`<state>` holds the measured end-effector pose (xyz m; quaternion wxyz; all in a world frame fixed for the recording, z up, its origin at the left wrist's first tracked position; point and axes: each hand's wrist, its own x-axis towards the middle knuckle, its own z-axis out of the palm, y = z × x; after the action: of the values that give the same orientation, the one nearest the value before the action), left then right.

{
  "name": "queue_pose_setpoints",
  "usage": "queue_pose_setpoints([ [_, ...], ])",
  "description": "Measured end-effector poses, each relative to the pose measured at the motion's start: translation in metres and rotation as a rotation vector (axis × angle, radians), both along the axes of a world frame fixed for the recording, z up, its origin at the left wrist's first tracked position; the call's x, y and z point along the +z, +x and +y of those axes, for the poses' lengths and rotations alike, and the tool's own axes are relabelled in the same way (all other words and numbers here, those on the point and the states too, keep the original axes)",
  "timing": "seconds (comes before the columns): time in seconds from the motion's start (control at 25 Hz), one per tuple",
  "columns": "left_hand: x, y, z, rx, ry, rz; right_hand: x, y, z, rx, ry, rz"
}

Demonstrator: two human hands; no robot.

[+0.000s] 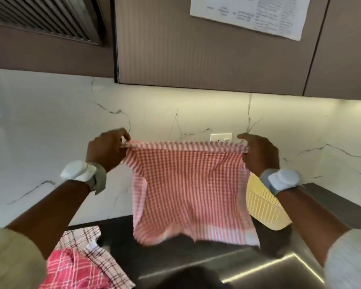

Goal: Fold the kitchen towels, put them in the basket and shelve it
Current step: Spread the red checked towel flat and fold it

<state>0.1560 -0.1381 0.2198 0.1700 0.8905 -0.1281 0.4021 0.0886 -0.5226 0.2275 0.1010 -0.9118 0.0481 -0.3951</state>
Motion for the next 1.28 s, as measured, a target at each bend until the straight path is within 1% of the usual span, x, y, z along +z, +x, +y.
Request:
queue_pose_setpoints([
  [0.04, -0.003, -0.009, -0.002, -0.026, -0.012, -0.096, -0.009, -0.009, -0.005, 0.031, 0.012, -0.029],
  [0.08, -0.015, -0.020, -0.002, -0.062, 0.020, -0.158, -0.025, -0.018, -0.011, 0.074, 0.022, -0.022],
  [0.12, -0.037, -0.030, -0.002, -0.111, 0.078, -0.166, -0.049, -0.030, -0.015, 0.119, 0.031, 0.017],
  [0.16, -0.066, -0.039, 0.001, -0.151, 0.137, -0.142, -0.074, -0.042, -0.018, 0.147, 0.023, 0.101],
  [0.2, -0.103, -0.048, 0.004, -0.177, 0.189, -0.060, -0.106, -0.053, -0.022, 0.151, -0.007, 0.242],
  [0.32, -0.208, -0.078, 0.013, -0.275, 0.281, 0.272, -0.191, -0.084, -0.030, 0.125, -0.179, 0.692],
  [0.44, -0.284, -0.102, 0.006, -0.443, 0.308, 0.477, -0.256, -0.101, -0.036, 0.063, -0.139, 1.048],
  [0.48, -0.299, -0.110, 0.003, -0.490, 0.288, 0.530, -0.268, -0.105, -0.036, 0.034, -0.116, 1.116],
  [0.56, -0.312, -0.125, -0.003, -0.540, 0.266, 0.659, -0.273, -0.107, -0.035, 0.011, -0.081, 1.256],
  [0.64, -0.310, -0.134, -0.009, -0.572, 0.252, 0.797, -0.268, -0.104, -0.033, 0.057, -0.043, 1.411],
  [0.68, -0.304, -0.138, -0.013, -0.574, 0.215, 0.882, -0.263, -0.102, -0.032, 0.072, 0.024, 1.467],
  [0.72, -0.297, -0.138, -0.020, -0.565, 0.171, 0.957, -0.259, -0.100, -0.028, 0.082, 0.117, 1.470],
  [0.76, -0.289, -0.134, -0.030, -0.566, 0.121, 1.005, -0.258, -0.094, -0.022, 0.083, 0.224, 1.418],
  [0.84, -0.278, -0.123, -0.055, -0.563, 0.050, 1.017, -0.268, -0.080, -0.007, 0.069, 0.331, 1.230],
  [0.92, -0.279, -0.113, -0.083, -0.533, 0.062, 0.987, -0.286, -0.070, 0.013, 0.057, 0.294, 1.105],
  [1.0, -0.288, -0.103, -0.111, -0.441, 0.074, 1.023, -0.306, -0.063, 0.023, 0.042, 0.238, 1.089],
  [1.12, -0.304, -0.091, -0.143, -0.339, 0.079, 1.072, -0.338, -0.061, 0.011, 0.072, 0.122, 1.102],
  [1.16, -0.306, -0.091, -0.146, -0.323, 0.094, 1.071, -0.340, -0.068, 0.012, 0.067, 0.100, 1.070],
  [1.28, -0.315, -0.066, -0.170, -0.253, 0.088, 1.070, -0.338, -0.069, 0.005, -0.028, 0.132, 0.935],
])
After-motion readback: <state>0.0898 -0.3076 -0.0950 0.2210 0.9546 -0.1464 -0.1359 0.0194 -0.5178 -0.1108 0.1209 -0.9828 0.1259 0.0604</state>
